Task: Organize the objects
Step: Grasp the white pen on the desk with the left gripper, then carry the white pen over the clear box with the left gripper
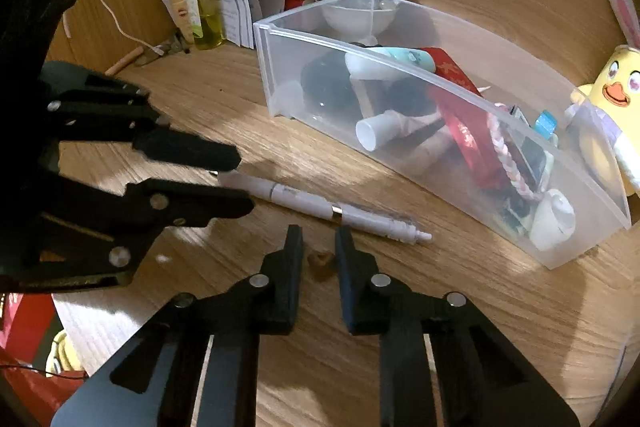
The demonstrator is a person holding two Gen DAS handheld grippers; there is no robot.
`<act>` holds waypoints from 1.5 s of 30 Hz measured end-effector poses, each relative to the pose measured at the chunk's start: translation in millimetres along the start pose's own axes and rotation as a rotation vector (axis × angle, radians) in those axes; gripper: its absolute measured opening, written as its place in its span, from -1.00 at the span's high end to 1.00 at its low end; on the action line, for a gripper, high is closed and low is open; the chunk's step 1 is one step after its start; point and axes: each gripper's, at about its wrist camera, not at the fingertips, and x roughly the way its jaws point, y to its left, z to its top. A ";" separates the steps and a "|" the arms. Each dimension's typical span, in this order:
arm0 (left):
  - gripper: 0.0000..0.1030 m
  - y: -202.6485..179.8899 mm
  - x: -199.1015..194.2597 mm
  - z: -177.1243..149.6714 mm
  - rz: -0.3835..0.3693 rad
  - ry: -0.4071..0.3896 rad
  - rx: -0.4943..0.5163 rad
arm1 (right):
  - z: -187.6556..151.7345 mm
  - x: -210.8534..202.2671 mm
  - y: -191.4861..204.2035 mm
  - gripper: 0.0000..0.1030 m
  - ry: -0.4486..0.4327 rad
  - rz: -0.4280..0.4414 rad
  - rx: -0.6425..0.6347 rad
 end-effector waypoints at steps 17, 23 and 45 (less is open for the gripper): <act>0.75 -7.1 37.2 23.6 -0.063 0.061 -0.002 | -19.9 -36.2 -44.2 0.74 -0.069 -0.065 0.146; 0.80 -15.7 26.5 16.6 -0.072 0.046 -0.014 | -16.2 -48.5 -50.7 0.74 -0.111 -0.080 0.162; 0.80 -0.9 -56.0 19.1 -0.027 -0.213 -0.146 | 4.5 -89.8 -47.0 0.74 -0.266 -0.112 0.149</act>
